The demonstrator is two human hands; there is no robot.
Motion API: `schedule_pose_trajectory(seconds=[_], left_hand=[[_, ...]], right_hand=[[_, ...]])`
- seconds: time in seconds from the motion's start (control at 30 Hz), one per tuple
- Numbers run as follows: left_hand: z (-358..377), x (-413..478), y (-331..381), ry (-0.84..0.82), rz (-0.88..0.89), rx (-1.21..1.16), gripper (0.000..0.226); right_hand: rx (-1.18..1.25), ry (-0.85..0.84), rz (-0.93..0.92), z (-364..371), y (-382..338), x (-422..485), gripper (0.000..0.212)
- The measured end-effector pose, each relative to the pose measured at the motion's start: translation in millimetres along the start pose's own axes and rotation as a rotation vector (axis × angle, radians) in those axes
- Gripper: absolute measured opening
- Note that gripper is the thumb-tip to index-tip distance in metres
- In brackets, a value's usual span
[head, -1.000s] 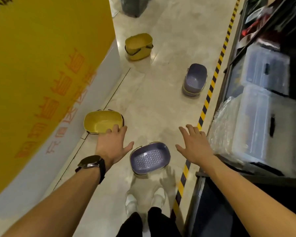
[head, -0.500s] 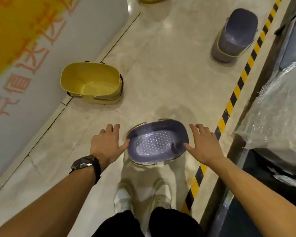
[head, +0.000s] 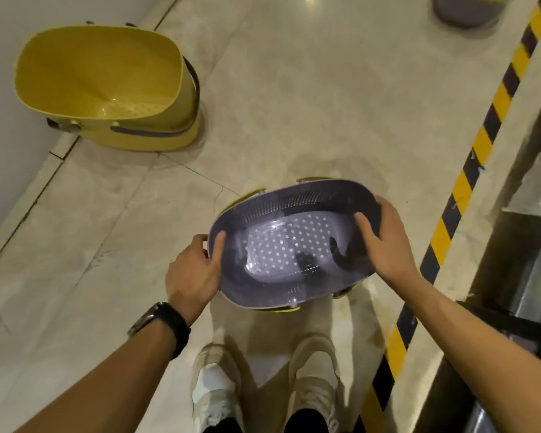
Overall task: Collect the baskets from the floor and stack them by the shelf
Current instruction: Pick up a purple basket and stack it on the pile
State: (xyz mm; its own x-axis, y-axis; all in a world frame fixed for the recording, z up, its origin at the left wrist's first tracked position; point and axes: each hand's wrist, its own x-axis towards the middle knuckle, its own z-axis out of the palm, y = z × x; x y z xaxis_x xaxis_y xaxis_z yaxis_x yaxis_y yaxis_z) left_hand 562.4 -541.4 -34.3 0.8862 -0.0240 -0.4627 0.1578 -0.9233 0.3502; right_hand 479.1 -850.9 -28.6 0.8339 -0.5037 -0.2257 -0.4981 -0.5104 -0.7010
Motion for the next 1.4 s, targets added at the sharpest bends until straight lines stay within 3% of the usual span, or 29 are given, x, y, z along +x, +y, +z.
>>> schedule_pose_trajectory(seconds=[0.07,0.23,0.5,0.83,1.0,1.4], left_hand=[[10.1,-4.9,3.6,0.038,-0.109,-0.192,0.077],[18.7,-9.7,21.3,0.167,-0.261,-0.435,0.083],[-6.6,-11.5,49.4,0.232,-0.270,-0.413,0.072],[-140.8,-57.4,118.7,0.212,-0.192,-0.379,0.077],[-217.6,-96.4,166.0,0.259,-0.122,-0.333,0.062],[-312.5,-132.4,231.4,0.187,0.080,-0.350,0.063]], right_hand=[[0.107,0.062,0.143,9.3,1.0,1.5,0.026],[0.288,0.106,0.506,11.4,-6.0,11.4,0.052],[0.319,0.169,0.560,-7.7,-26.0,11.6,0.063],[0.435,0.260,0.591,-125.0,-134.9,-28.1,0.066],[0.517,0.296,0.714,-194.2,-196.3,-51.7,0.053],[0.569,0.387,0.727,-293.2,-269.2,-90.9,0.044]])
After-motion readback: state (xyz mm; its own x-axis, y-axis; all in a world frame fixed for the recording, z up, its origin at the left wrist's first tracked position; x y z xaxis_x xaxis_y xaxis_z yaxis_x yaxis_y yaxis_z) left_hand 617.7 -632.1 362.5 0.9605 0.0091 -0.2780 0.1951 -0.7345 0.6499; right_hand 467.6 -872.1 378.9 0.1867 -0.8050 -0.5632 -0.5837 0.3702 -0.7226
